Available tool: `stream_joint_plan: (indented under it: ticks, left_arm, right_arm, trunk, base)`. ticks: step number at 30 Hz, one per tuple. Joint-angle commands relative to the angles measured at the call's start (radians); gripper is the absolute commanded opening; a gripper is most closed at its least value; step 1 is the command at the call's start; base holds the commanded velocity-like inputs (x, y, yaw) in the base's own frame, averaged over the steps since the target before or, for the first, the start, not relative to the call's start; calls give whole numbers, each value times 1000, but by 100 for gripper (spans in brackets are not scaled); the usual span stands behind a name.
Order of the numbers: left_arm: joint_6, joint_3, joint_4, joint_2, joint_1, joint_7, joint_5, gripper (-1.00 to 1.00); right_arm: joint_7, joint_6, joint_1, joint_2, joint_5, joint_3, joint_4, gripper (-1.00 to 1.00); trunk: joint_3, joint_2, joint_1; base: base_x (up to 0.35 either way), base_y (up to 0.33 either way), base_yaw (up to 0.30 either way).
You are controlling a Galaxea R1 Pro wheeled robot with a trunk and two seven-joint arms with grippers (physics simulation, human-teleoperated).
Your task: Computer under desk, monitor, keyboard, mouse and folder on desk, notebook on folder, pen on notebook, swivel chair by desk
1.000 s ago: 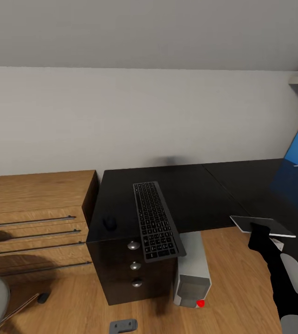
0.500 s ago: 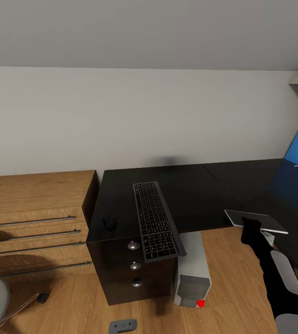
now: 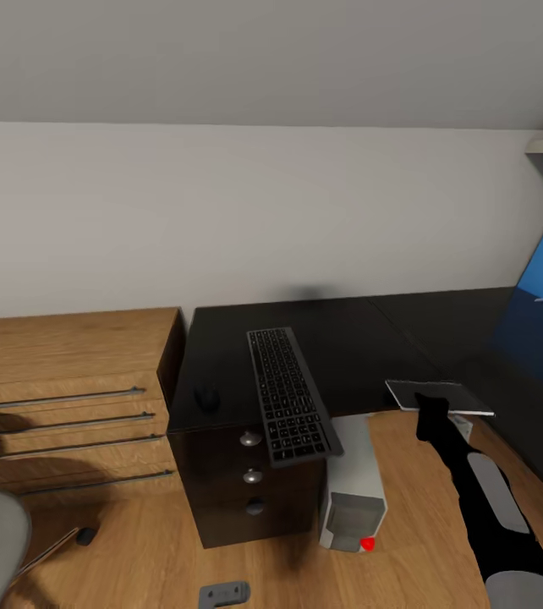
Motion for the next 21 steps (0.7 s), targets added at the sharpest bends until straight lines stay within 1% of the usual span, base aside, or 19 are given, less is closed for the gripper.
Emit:
stream_joint_plan:
  ticks: [1, 2, 6, 8, 14, 21]
  left_arm:
    - [1, -1, -2, 0, 0, 8, 9, 100]
    - [1, -1, -2, 0, 0, 8, 9, 100]
    - [2, -1, -2, 0, 0, 8, 9, 100]
    - [2, -1, -2, 1, 0, 8, 9, 100]
    - [0, -1, -2, 0, 0, 8, 9, 100]
    - [0, -1, -2, 0, 0, 8, 9, 100]
  right_arm:
    - [-7, 4, -1, 0, -4, 11, -2, -100]
    - [-6, 5, -1, 0, 4, 30, -1, -100]
    - [-6, 7, -1, 0, 11, 54, 1, -100]
    - [-6, 14, -1, 0, 12, 56, 1, -100]
    - [-6, 72, -1, 2, 12, 58, 1, -100]
    - [-7, 90, -1, 2, 11, 60, 1, -100]
  trunk:
    - [-1, 0, 0]
    - [-1, 0, 0]
    - [-1, 0, 0]
    - [-1, 0, 0]
    - [-1, 0, 0]
    - [-1, 0, 0]
  base:
    - [-233, 164, 0]
    - [-136, 91, 0]
    - [-61, 40, 0]
    - [-11, 7, 0]
    - [-3, 2, 0]
    - [0, 32, 0]
